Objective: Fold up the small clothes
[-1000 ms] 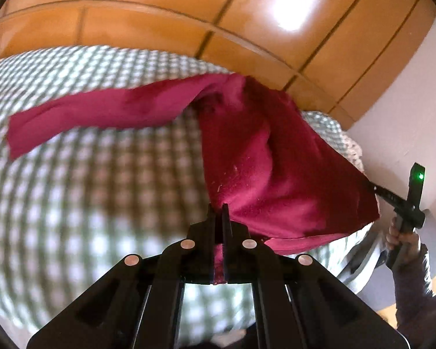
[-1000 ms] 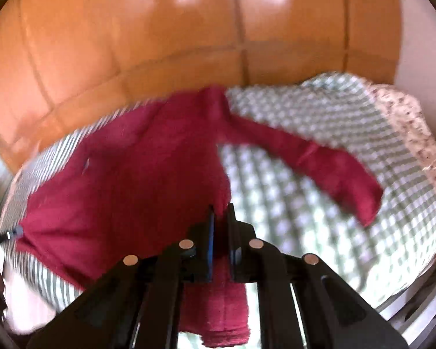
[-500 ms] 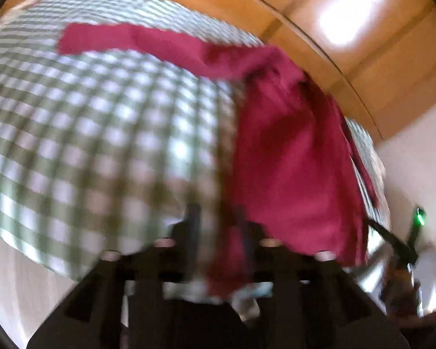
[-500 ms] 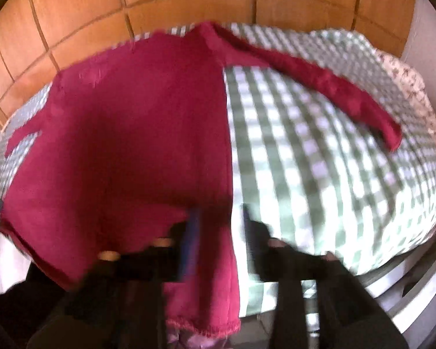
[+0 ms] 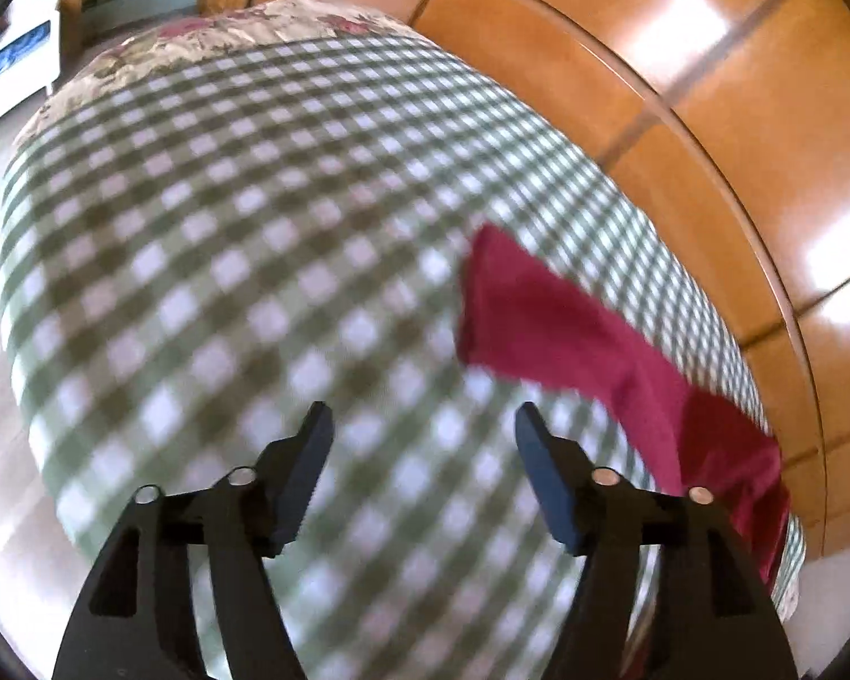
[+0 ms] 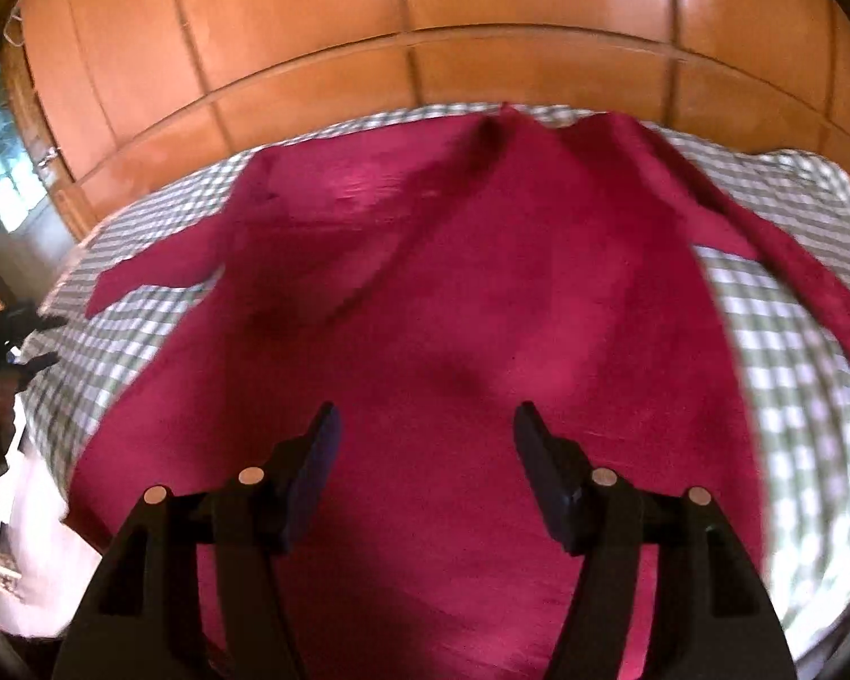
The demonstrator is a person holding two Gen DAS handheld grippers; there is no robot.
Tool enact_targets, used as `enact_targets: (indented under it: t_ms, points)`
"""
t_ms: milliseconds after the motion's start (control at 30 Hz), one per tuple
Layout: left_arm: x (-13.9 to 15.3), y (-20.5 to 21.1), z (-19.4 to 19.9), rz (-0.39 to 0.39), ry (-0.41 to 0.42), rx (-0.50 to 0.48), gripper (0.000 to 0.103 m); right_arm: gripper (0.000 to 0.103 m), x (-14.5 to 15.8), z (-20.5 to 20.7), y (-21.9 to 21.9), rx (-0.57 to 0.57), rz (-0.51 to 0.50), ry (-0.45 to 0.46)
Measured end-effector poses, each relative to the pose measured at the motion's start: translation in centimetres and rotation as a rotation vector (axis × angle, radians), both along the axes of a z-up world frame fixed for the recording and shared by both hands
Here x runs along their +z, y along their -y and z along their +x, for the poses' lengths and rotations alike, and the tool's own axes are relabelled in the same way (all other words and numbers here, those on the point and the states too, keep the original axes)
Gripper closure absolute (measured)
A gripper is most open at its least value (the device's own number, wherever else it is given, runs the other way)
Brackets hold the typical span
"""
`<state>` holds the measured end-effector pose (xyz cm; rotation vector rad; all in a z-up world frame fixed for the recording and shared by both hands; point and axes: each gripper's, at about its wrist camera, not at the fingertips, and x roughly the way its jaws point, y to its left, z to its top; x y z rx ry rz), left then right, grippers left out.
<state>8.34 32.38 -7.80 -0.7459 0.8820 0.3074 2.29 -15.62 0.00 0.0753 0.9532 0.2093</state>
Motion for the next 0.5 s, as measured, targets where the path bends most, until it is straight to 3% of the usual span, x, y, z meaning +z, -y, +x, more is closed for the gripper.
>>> enact_targets:
  t_ms: [100,167,200,267,300,400,500]
  points:
    - [-0.4,-1.4,3.4,-0.069,0.004,-0.011,0.036,0.039,-0.8,0.9,-2.0,0.040,-0.006,-0.011]
    - [-0.5,-0.8,4.9,-0.051,-0.008,-0.039,0.037,0.039,-1.6,1.5,-2.7,0.056,-0.021,-0.026]
    - [-0.8,-0.7,6.3,-0.018,-0.031,-0.072,0.042,0.039,-2.1,1.7,-2.9,0.055,-0.025,-0.042]
    - [-0.8,0.0,7.8,0.039,-0.061,-0.118,0.083,0.037,-2.8,1.9,-3.0,0.046,-0.023,-0.057]
    - [-1.2,0.5,8.5,0.061,-0.074,-0.148,0.089,0.037,-3.2,1.9,-3.0,0.041,-0.024,-0.062]
    - [-0.4,1.5,9.2,0.187,-0.067,-0.170,0.096,0.033,-3.5,1.6,-3.3,0.049,-0.045,-0.047]
    - [1.4,-0.2,9.4,0.248,-0.030,-0.089,0.096,0.031,-3.5,1.5,-3.6,0.059,-0.065,-0.040]
